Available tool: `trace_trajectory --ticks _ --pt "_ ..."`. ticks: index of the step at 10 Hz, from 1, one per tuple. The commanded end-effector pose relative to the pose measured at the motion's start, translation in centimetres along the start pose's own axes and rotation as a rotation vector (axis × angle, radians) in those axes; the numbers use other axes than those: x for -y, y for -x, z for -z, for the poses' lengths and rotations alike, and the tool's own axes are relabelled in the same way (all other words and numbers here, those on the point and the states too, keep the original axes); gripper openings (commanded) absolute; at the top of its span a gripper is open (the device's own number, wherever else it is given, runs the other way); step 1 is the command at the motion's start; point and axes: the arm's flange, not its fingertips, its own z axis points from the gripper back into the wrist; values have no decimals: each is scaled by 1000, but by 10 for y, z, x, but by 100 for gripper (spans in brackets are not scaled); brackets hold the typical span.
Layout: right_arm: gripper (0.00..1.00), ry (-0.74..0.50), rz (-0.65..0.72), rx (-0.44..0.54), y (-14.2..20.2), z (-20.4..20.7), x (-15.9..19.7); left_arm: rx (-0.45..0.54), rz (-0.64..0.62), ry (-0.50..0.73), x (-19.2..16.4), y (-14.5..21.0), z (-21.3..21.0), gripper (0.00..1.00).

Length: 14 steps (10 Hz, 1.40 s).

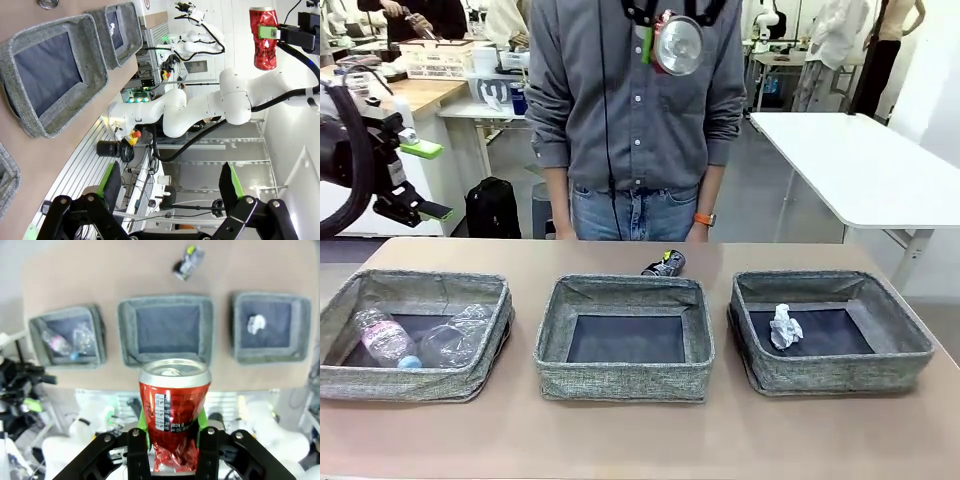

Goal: Sort the waste into the appropriate baskets.
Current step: Pick up the waste item pointed out by the person, then place the picked waste into the Fabric basket indicated by the person.

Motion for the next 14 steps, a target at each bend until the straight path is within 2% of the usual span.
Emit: trace_trajectory --ticks 1,3,4,5,14 --pt "38 -5 28 -8 -27 -29 -34 -3 -3 -5 2 1 0 100" --pt "38 -22 14 -46 -28 -21 -38 -3 -3 -5 2 1 0 100" --pt "38 -23 28 -30 -28 -22 -37 -3 -3 -5 2 1 0 100" --pt "38 -13 -11 -16 -8 12 -12 -3 -3 -5 2 1 0 100" --pt "38 -13 -11 -16 -8 12 -12 -3 -3 -5 2 1 0 100"
